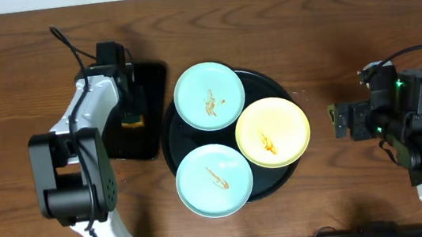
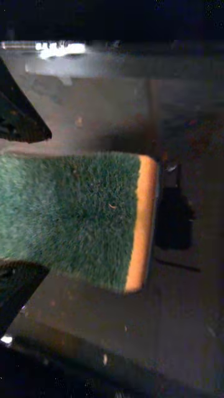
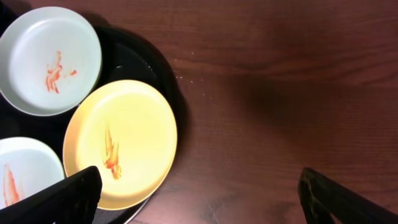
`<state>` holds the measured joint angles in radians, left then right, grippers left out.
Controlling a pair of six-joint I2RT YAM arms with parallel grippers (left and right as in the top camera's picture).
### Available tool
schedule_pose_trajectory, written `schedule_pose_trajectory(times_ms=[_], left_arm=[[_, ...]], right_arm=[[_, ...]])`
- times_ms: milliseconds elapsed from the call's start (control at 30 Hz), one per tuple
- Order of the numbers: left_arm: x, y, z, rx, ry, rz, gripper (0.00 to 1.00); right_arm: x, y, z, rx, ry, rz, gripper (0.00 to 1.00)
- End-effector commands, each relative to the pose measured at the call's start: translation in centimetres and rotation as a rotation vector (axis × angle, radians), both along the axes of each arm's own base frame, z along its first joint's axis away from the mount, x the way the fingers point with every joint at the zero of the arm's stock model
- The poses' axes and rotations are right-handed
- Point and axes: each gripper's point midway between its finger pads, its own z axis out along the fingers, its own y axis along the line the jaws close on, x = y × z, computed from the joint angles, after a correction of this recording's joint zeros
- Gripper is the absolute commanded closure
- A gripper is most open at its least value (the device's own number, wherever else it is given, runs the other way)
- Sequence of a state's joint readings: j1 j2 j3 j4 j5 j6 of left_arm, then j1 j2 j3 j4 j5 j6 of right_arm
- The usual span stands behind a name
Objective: Clean dirty plates on tray and stack at the side
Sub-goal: 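Close the left gripper on the sponge and lift it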
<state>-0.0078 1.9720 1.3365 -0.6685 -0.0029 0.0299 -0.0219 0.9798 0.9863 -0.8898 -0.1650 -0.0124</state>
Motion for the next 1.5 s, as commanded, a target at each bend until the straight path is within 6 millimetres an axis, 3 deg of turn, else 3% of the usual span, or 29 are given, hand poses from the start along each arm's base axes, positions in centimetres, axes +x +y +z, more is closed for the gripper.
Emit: schedule_pose_trajectory(times_ms=[0,300,467,700,800,1200,1367,1433,1467], left_arm=[[-0.9,0.3,-1.9,0.009,0.061,0.003,0.57],[-0.6,0.3,-1.2,0.009,0.039,0.003,0.92],[-0.6,0.4,-0.6,0.01,0.036,0.003,0.93],[1.3,0.5,5.2,0.009,-0.117,0.012,0.92],[1.8,0.5,6.2,0.009,-0.154,0.012,0.92],[-0.4,0.5,1.5,0.003,-0.008,0.041,0.92],[-0.9,0.5,1.3,0.003,0.012,0.045,0.85],[-1.2,0.5,1.3,-0.001,0.023,0.066,0.85],[-1.4,0.5,1.3,-0.001,0.03,0.07,0.91]], right_arm=[[0.2,0.4,0.8,0.003,-0.02,0.017,0.01],[0.2,0.4,0.8,0.003,-0.019,0.016,0.01],[0.2,0.4,0.8,0.003,-0.019,0.016,0.01],[0.2,0.4,0.8,0.003,-0.018,0.017,0.01],[0.2,0.4,0.8,0.003,-0.019,0.016,0.01],[0.2,0.4,0.8,0.004,-0.018,0.017,0.01],[0.2,0.4,0.7,0.007,-0.016,0.02,0.01],[0.3,0.7,0.7,0.02,-0.015,0.03,0.01],[0.4,0.9,0.6,0.029,-0.013,0.037,0.01]])
